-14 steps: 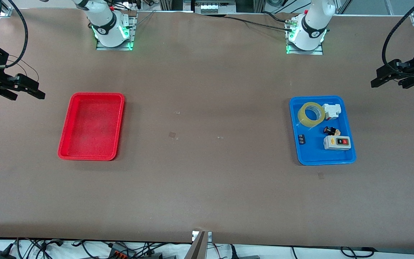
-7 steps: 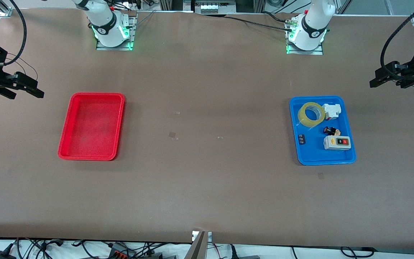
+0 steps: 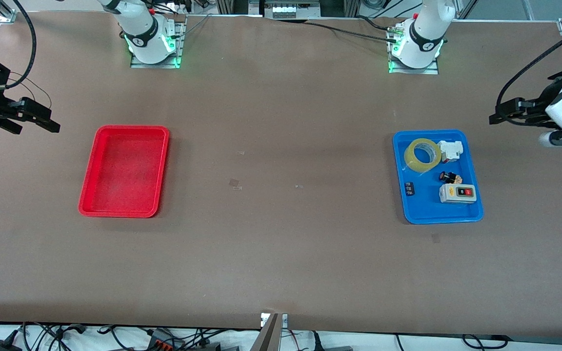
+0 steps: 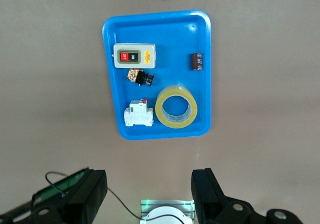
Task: Place and move tape with both arms
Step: 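Reach the left gripper down to the yellow tape roll and grasp it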
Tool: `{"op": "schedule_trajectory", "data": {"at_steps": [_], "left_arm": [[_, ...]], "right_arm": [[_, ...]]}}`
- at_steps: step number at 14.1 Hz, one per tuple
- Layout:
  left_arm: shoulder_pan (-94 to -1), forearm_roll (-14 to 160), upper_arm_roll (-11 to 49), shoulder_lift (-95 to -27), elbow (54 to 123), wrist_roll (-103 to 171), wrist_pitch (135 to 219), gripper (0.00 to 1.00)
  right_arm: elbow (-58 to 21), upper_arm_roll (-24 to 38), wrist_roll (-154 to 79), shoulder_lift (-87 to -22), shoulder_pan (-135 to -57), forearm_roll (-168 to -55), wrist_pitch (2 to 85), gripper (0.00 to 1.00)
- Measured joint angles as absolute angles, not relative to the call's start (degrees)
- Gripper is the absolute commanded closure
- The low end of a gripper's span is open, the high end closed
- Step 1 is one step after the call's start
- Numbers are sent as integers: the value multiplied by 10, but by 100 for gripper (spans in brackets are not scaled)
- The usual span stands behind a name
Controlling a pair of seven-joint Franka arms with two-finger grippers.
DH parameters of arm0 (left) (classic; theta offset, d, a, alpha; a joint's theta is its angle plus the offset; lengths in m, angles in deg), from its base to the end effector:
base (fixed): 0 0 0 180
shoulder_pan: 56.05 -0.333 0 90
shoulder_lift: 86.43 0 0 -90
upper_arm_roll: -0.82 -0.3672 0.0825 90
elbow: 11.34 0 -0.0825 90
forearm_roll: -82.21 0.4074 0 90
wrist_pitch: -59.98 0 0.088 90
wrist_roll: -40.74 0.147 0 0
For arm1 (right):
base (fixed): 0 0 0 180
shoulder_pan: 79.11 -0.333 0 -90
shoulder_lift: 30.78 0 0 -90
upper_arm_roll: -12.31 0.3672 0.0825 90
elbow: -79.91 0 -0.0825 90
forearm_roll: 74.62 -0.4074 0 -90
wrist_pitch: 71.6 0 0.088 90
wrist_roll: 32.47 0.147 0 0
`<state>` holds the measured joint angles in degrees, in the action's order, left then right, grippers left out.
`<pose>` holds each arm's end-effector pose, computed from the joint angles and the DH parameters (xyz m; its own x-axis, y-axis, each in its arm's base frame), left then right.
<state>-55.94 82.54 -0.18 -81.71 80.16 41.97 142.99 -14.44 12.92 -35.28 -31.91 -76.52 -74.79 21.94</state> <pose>0.5784 0.0095 0.5668 0.9735 -0.0054 -0.2286 -0.0060 -1.0000 -0.0023 0.5858 -0.0199 0.5918 0.9993 0.0143 -0.0337 0.0142 -0.9999 -0.0048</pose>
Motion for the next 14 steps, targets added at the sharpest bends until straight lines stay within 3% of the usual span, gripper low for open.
{"op": "schedule_trajectory", "data": {"at_steps": [9,14], "left_arm": [[-567,825,-2,-857,1130,420,1759,0],[-567,825,-1,-844,1245,426,1928,0]], "right_arm": [[-144,129,-353,-320,-765,-748,220,1],[-144,129,-353,-320,-765,-748,220,1]]}}
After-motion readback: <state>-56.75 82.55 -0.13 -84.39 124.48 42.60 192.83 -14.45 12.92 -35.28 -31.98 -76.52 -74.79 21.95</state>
